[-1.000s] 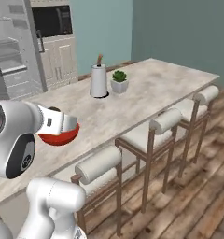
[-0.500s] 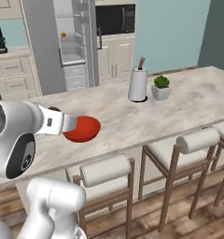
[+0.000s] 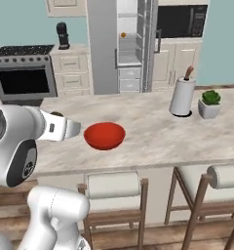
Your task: Retrieve the kiwi and orange from the fridge and place them into the bowl on the dining table.
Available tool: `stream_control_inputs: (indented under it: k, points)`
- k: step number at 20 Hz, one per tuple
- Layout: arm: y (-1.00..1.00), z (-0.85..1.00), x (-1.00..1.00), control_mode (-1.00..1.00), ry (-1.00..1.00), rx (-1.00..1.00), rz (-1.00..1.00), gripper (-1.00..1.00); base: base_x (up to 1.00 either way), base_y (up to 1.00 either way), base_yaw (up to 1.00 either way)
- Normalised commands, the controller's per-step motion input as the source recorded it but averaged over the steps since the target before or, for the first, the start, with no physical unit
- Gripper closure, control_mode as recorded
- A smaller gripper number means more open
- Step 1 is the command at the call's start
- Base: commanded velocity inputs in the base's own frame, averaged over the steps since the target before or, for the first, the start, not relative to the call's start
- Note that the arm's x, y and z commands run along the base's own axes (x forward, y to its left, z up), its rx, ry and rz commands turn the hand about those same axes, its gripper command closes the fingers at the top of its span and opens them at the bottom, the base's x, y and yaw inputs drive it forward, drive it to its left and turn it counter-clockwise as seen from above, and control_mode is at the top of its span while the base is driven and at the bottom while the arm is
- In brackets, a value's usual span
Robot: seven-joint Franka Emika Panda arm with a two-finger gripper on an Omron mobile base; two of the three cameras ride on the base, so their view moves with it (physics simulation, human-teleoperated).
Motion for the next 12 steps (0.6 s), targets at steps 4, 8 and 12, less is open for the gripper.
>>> stream_control_inputs:
  k: [4,8,12]
  points:
    - [0.0,0.0,0.0,1.0,0.0,0.0,0.0,1.0,0.64,-0.51,0.5]
    - [0.0,0.0,0.0,1.0,0.0,0.0,0.0,1.0,0.62,-0.51,0.48]
    - [0.0,0.0,0.0,1.0,0.0,0.0,0.0,1.0,0.67,-0.39,0.46]
